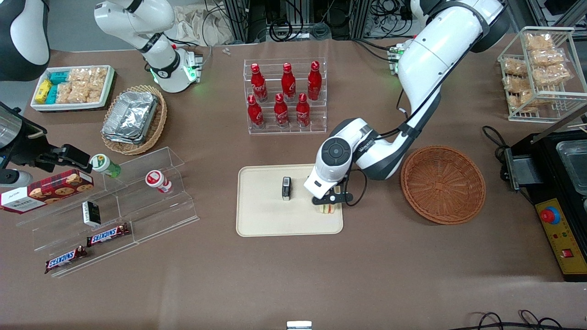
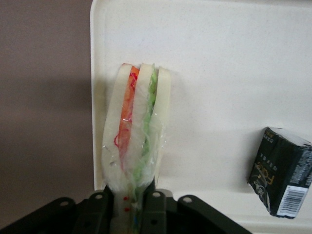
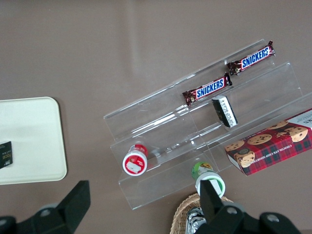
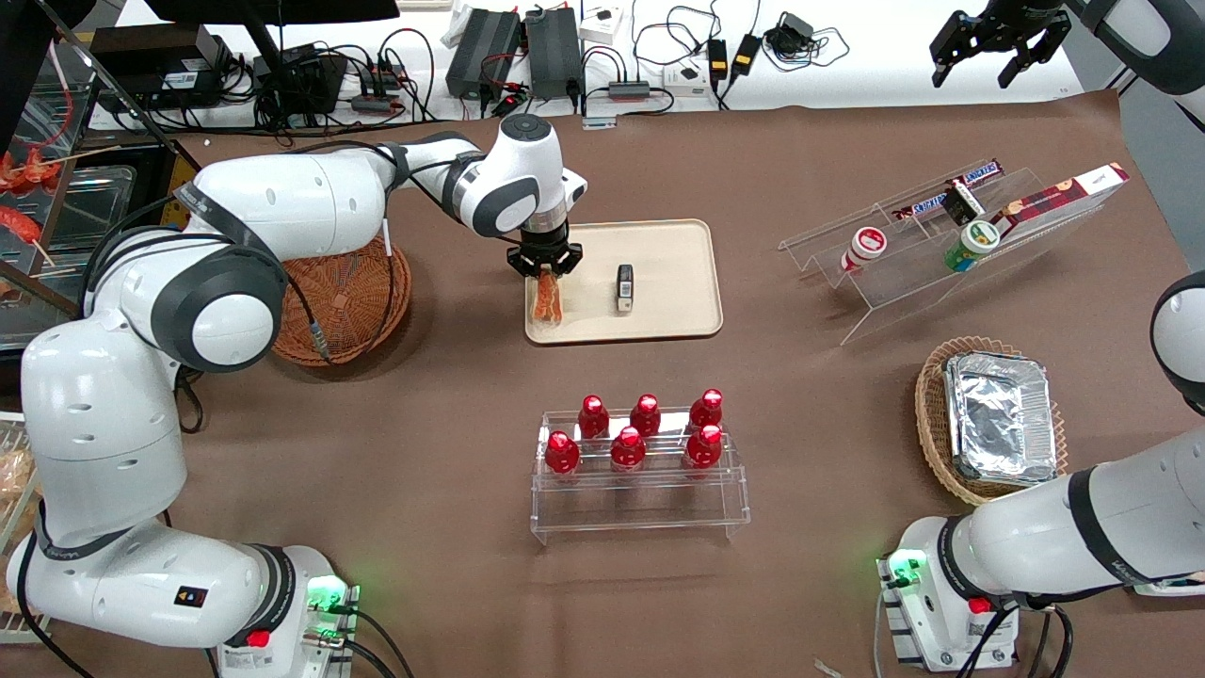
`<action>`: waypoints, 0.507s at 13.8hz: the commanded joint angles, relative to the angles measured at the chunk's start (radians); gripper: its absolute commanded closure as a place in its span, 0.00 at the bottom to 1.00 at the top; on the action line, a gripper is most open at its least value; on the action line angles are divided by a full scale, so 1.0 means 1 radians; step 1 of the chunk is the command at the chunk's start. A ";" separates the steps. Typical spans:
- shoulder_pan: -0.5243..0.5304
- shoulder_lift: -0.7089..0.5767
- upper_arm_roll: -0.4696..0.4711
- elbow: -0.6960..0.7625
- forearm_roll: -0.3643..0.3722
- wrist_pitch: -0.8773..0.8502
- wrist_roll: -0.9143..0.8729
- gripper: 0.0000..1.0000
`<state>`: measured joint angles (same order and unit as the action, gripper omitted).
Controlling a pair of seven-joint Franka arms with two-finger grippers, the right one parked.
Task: Place sandwich from basket to tray
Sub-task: 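Lower the sandwich onto the tray and open the left gripper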
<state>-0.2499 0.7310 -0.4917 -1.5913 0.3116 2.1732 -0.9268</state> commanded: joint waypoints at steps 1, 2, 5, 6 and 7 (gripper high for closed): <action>0.014 -0.010 -0.007 0.004 0.018 0.008 -0.052 0.00; 0.012 -0.015 -0.007 0.010 0.018 0.008 -0.056 0.00; 0.014 -0.051 -0.007 0.011 0.018 0.003 -0.055 0.00; 0.015 -0.067 -0.007 0.011 0.018 -0.010 -0.053 0.00; 0.021 -0.091 -0.007 0.013 0.018 -0.039 -0.049 0.00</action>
<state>-0.2414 0.6974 -0.4924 -1.5633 0.3117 2.1705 -0.9545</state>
